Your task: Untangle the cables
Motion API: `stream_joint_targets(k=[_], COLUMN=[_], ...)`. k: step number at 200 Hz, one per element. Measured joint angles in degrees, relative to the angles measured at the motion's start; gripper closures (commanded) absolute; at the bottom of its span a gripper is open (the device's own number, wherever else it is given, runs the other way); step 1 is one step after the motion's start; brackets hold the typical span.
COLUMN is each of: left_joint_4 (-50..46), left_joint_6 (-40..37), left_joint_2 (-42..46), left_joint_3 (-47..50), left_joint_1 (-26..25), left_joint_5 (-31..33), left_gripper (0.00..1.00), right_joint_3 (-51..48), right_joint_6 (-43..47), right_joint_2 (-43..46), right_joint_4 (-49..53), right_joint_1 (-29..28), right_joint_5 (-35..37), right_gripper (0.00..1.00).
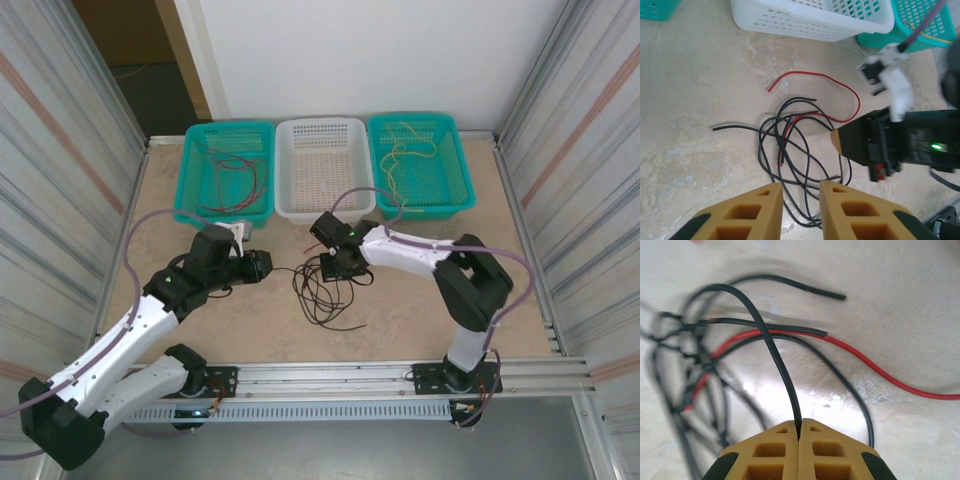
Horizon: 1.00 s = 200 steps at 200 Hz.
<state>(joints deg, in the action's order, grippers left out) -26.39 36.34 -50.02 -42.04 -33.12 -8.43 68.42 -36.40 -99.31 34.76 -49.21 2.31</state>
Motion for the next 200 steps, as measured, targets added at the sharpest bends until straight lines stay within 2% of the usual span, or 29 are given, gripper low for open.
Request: stream_joint_targets(k=[43,59,77,87,126,170,188,200], left_joint_4=[4.13,6.54,8.79,9.84,12.20,12.59,12.59,12.52], left_joint_6=[-2.99,-4.55,-6.51,-7.23,-9.35,-10.32,-10.71,-10.97], left_joint_2=[-1.70,-2.23,-2.75,-3.17,-4.15,-4.20,-4.20,-4.20], left_joint_3=[-5.09,-7.17,-8.94,-9.68,-10.62,-10.62,-10.64,-10.73], left_joint_1=[0.00,0.00,0.00,0.00,0.00,0.00,0.00,0.00], left_joint_5=[-3.91,-5.95,-8.20,-9.29,-12.98,-13.16,-12.94,-12.44], left_gripper=[0.50,0.42,0.38,0.39,0.55,0.68,0.69,0.66], right_joint_3=[0.33,1.20,2.51,3.28,7.63,9.94,10.82,11.13], right_joint_6=[5.97,7.67,9.14,9.97,11.69,12.59,12.98,12.98], right_joint_2=[18.25,22.08,24.70,25.57,26.29,26.32,26.32,26.38], right_joint_4=[-0.42,-0.37,-0.37,-0.26,0.02,0.02,0.02,0.02], right_joint_1=[-3.54,-3.72,-3.72,-3.72,-3.72,-3.72,-3.72,-3.72], right_joint_5=[2.84,3.45,3.93,4.02,4.13,3.82,3.45,3.30], right_gripper=[1.00,1.00,1.00,1.00,1.00,1.00,1.00,0.99])
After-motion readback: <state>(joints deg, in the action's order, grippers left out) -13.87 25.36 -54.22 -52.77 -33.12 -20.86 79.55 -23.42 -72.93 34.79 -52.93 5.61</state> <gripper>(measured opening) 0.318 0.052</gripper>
